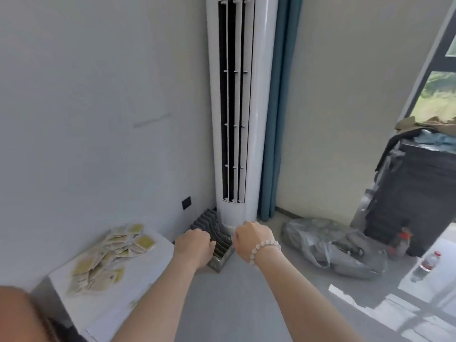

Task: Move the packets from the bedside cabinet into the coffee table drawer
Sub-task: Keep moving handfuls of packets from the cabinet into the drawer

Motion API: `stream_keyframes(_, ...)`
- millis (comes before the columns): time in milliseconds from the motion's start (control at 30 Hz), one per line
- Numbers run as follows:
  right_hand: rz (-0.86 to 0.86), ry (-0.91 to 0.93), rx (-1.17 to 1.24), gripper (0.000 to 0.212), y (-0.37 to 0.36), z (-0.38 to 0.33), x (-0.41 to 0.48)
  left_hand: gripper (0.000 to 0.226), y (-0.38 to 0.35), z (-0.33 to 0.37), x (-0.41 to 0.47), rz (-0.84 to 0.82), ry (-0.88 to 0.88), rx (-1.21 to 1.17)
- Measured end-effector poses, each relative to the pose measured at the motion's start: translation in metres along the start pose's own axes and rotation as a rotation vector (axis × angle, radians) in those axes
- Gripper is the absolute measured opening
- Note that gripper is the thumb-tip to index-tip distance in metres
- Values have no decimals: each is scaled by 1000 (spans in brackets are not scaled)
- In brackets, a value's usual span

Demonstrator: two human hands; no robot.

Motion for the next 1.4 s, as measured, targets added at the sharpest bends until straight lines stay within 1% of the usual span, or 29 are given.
stream_keyframes(100, -13, 119, 8, 40, 1, -15, 44, 43, 8, -25, 19, -5, 93, 13)
stream_keyframes(167, 5, 165, 16, 41, 6, -19, 64, 43, 11, -38, 30, -1, 141, 6)
stream_keyframes(233, 19, 215, 27, 41, 8, -23, 94, 43, 15, -58, 47, 6, 224, -11)
stream_keyframes(333, 4, 285, 31, 42, 4, -30, 134, 41, 17, -83, 69, 12, 325, -34)
stream_keyframes(433, -29, 377, 25, 42, -6, -46, 161, 41, 11, -102, 77, -1, 396, -4)
stream_keyframes(667, -103, 620, -19, 43, -35, -124, 197, 40, -17, -170, 72, -83, 610, -45)
stream_keyframes(833, -111, 737, -63, 42, -47, -170, 230, 36, -23, -224, 78, -73, 726, -77)
stream_keyframes(967, -137, 745, -84, 39, -62, -183, 262, 36, -40, -253, 98, -111, 761, -85)
stream_keyframes(1133, -178, 687, -110, 38, -79, -187, 327, 32, -58, -286, 156, -130, 724, -122)
stream_keyframes(1300, -253, 662, -97, 31, -97, -224, 397, 27, -79, -350, 209, -149, 752, -203)
stream_keyframes(1400, -320, 630, -75, 30, -122, -247, 435, 29, -107, -390, 231, -204, 771, -248)
Point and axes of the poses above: each hand's wrist, its own x-axis towards the middle knuckle, its own y-axis out of the back of the hand, z = x × y, the point moved 10 cm from there along x, towards the middle knuckle, and after that the axes turned 14 degrees about y, right-handed, at the moved point
